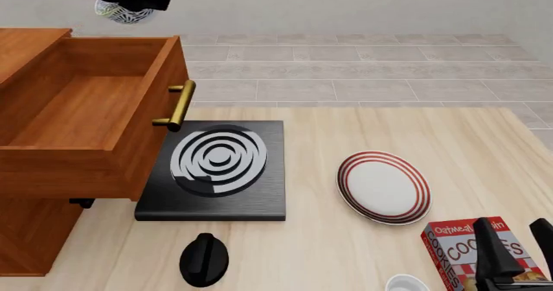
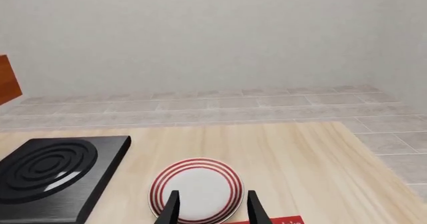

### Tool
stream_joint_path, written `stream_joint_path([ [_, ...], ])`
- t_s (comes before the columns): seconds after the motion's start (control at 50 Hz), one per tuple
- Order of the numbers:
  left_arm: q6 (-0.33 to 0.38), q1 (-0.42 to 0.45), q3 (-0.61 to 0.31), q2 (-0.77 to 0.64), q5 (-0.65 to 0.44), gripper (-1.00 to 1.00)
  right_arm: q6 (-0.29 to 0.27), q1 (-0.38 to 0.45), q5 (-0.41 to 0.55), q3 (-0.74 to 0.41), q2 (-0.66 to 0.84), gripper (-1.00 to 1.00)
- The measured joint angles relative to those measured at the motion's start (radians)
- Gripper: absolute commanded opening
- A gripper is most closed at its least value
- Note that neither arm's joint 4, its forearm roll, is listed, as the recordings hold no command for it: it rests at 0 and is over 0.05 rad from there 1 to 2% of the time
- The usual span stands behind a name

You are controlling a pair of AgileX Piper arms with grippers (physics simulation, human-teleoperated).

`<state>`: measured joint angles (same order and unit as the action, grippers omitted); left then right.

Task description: Pick the akita bowl in the top layer of the wooden cabinet and place it on the plate.

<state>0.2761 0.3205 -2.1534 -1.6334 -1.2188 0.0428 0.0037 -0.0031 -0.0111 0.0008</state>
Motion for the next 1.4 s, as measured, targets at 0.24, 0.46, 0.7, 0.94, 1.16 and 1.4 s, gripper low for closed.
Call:
stream_joint_path([
  [0.24,0.013,0.047,-0.036,-0.039,-0.001,-1.0,0.004,-0.003,0.0,-0.002,0.0,1.0],
  [0.46,0.027,0.094,-0.066,-0.071,-0.001,-1.0,0.005,-0.005,-0.001,-0.004,0.0,1.0],
  [0.7,0.037,0.135,-0.078,-0.097,0.002,-1.0,0.005,-0.007,-0.004,-0.005,0.0,1.0],
  [0.94,0.05,0.173,-0.096,-0.123,0.001,-1.0,0.003,-0.008,-0.007,-0.004,0.0,1.0],
  [1.16,0.064,0.211,-0.101,-0.145,0.008,-1.0,0.001,-0.01,-0.01,-0.002,0.0,1.0],
  [1.4,0.074,0.262,-0.089,-0.17,0.028,-1.0,0.002,-0.012,-0.011,-0.001,-0.001,1.0],
])
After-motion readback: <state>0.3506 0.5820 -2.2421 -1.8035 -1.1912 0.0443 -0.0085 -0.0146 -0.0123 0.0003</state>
